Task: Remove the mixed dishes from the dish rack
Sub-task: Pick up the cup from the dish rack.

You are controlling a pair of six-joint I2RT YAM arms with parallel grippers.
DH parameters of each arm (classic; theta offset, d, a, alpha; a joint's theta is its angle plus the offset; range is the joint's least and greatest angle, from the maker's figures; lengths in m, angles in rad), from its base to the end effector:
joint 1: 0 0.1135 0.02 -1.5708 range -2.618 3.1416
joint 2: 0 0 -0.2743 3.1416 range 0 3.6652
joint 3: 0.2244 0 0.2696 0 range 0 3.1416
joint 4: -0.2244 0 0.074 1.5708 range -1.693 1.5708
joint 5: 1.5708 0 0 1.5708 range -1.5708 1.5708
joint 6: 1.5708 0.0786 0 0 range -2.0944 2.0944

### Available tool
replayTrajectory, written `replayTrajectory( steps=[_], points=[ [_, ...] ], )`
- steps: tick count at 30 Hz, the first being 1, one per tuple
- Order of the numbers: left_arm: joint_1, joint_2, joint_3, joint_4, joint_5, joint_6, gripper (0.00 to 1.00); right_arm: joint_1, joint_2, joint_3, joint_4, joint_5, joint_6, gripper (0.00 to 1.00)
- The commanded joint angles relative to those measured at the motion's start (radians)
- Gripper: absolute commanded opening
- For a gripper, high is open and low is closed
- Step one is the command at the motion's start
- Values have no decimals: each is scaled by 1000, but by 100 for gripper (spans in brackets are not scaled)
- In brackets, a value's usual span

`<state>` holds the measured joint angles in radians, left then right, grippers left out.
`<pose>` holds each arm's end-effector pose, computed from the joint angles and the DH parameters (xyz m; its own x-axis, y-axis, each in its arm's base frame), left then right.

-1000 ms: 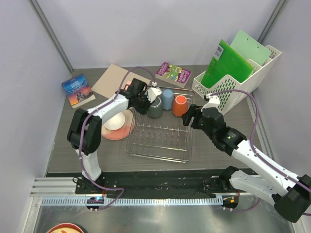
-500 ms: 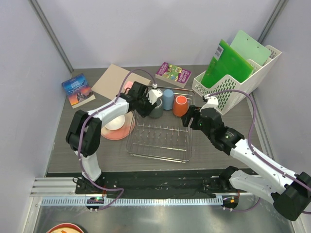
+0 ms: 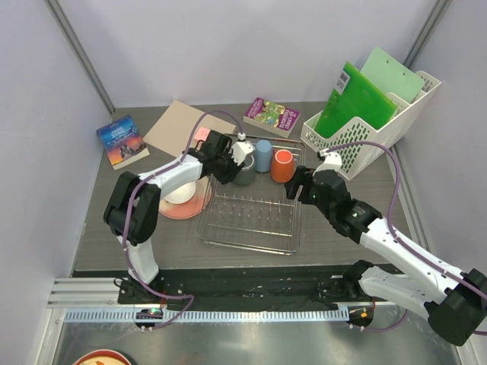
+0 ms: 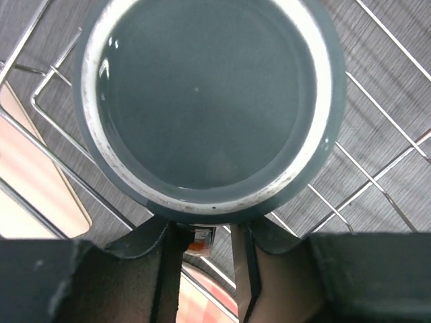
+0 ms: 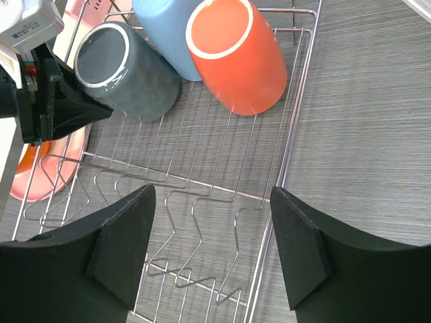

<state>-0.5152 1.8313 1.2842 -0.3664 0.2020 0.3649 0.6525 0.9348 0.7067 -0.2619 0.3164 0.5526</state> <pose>0.3739 -0.2298 0.1735 -0.4332 0.6470 -0.6274 0.7964 0.6007 0.0697 0.2197 0.1371 0.2632 -0.5067 0.2407 -0.8279 -0.1092 0.9346 0.3385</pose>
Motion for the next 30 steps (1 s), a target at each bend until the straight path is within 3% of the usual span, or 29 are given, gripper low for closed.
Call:
replayTrajectory(
  steps=[1,5,7,8,10,21,30],
  points=[
    [7,23,-23,35,-1,-38,31,6,-10,-1,33,20,1,74],
    [7,25,-31,44,-13,-55,22,4,-16,-3,33,23,1,74],
    [7,11,-31,44,-21,-57,15,6,-14,-4,33,24,1,74],
    [7,3,-31,43,-27,-57,6,4,-13,-6,33,24,1,74],
    [6,-21,-22,41,-51,-60,0,6,-11,-4,33,24,1,74],
    [-17,-161,4,-3,-95,-60,0,4,9,10,39,30,-11,74],
    [-60,-267,122,-75,-154,-76,0,4,7,42,27,38,-22,74]
  ],
)
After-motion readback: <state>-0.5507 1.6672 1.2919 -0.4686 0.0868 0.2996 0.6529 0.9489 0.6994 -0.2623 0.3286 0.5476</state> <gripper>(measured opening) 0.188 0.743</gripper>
